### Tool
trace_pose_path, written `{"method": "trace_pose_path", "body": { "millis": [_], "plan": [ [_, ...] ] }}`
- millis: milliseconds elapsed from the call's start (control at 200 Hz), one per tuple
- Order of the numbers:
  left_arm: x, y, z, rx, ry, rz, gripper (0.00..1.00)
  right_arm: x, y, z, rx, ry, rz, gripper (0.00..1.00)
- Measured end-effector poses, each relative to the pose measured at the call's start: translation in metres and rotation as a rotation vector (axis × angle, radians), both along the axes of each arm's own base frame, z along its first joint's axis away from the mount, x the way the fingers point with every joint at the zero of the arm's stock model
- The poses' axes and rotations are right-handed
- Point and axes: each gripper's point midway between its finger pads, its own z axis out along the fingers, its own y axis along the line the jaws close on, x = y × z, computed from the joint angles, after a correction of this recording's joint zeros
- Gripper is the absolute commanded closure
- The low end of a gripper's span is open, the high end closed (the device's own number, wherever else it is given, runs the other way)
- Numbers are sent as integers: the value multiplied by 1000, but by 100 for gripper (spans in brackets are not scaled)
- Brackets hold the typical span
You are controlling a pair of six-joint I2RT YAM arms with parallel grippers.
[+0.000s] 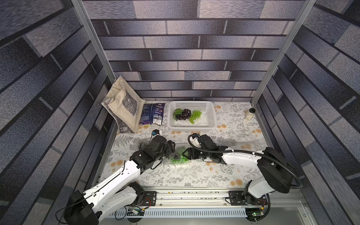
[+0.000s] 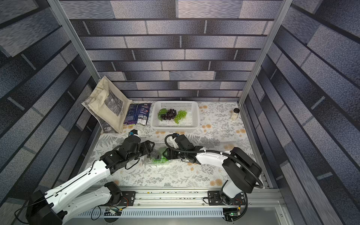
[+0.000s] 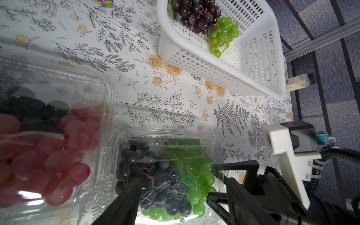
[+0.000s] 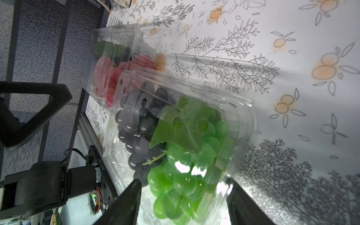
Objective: Pack grapes into containers
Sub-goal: Move the packing box to the center of the board.
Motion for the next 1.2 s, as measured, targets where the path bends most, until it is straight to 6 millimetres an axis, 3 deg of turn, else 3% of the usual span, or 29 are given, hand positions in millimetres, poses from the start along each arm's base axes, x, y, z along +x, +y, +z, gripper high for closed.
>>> {"method": "trace_pose_path", "body": {
  "millis": [195, 426, 581, 681, 796, 912, 1202],
  "plan": [
    [0, -1, 1, -5, -3, -3, 28, -3, -17, 5, -53, -19, -35, 27],
    [2, -11, -2, -7, 11, -32, 28, 10, -79, 47, -215, -138, -185, 22],
    [6, -28, -5, -1, 18, -78, 28, 34, -161, 69, -304, -162, -432, 19],
    [8, -35, -7, -5, 21, -102, 28, 36, -215, 74, -358, -167, -598, 18],
    [10, -42, -6, -12, 22, -123, 28, 29, -252, 66, -425, -144, -696, 19],
    [14, -47, -1, -17, 13, -137, 28, 24, -277, 43, -491, -75, -757, 21],
    [19, -52, 6, -56, -4, -154, 27, 14, -309, 1, -588, 62, -846, 27]
  ]
}}
